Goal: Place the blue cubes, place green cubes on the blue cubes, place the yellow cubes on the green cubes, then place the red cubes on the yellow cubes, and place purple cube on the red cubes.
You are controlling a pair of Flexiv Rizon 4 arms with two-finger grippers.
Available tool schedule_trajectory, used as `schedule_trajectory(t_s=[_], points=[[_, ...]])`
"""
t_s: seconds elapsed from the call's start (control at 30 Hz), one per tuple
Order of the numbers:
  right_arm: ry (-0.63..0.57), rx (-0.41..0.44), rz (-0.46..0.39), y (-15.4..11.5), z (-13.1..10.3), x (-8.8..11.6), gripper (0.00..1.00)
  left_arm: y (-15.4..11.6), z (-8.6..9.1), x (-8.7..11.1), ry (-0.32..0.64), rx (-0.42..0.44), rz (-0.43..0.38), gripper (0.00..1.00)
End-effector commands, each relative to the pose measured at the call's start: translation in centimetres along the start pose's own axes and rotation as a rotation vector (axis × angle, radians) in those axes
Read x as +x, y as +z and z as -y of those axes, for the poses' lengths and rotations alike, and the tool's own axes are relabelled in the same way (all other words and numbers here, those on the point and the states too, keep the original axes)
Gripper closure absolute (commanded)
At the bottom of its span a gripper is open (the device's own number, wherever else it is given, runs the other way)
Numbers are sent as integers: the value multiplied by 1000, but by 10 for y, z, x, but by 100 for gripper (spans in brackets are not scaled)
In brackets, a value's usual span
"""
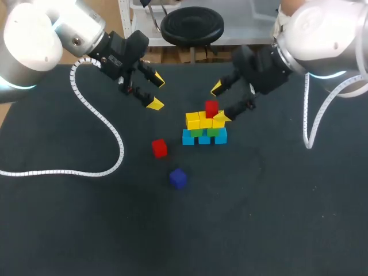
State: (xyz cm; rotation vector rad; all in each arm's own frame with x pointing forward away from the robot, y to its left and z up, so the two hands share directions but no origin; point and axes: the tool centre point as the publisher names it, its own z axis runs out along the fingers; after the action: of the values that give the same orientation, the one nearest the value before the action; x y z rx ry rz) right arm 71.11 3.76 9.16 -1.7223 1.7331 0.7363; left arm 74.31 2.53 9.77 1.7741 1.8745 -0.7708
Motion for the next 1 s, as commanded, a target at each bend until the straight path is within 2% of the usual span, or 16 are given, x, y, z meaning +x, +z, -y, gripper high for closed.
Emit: schedule_trajectory(t_s=[0.03, 0.2, 0.5, 1.0], points=[[1, 14, 21, -9, -3, 3, 0, 0, -2, -1, -1, 5, -4, 0], [-13, 13, 51, -23, -9, 6, 0, 0, -2, -1, -1, 5, -4, 0], [3, 28, 155, -50, -16, 19, 0, 0, -2, -1, -1, 5, -4, 0], [-8, 31, 173, -65, -21, 30, 0, 0, -2, -1, -1, 5, -4, 0]])
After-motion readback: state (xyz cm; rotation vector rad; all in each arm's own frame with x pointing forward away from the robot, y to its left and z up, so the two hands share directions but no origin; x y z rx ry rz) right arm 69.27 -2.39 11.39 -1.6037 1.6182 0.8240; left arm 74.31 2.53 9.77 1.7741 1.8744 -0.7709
